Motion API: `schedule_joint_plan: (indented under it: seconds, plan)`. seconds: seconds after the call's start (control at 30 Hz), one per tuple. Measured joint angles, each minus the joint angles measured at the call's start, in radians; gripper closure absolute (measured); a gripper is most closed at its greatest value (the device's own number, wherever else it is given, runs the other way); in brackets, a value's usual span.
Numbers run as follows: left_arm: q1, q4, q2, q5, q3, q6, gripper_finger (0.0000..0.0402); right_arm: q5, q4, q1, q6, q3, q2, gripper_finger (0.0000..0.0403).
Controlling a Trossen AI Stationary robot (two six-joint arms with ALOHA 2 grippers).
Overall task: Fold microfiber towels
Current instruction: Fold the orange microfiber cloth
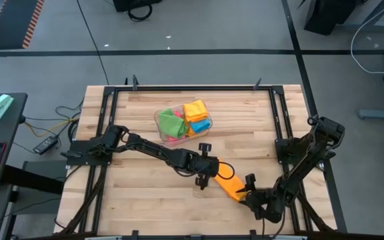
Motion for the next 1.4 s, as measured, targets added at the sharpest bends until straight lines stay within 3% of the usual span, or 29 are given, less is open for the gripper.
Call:
schedule_joint_plan:
  seconds: [0.3,0.63,1.03,1.2,1.4]
  plan:
    - [-0.001,-0.006,0.0,0.0,0.0,-0.001,0.0372,0.005,-0.027,0.004,-0.01,-0.005,0.033,0.0198]
    - [-0.002,-0.015,0.0,0.0,0.0,-0.008,0.039,-0.002,-0.03,0.027,-0.033,-0.002,-0.007,0.0199]
    - [-0.001,-0.015,0.002,0.0,0.001,-0.008,0.038,-0.016,-0.111,-0.011,-0.085,-0.01,-0.001,0.0201]
    - [-0.004,-0.022,0.002,0.0,0.001,-0.009,0.039,-0.063,-0.098,-0.03,-0.114,-0.02,-0.003,0.0238]
    - [-0.005,-0.023,0.002,0.0,0.001,-0.009,0.0381,-0.101,-0.093,-0.04,-0.144,-0.021,-0.003,0.0319]
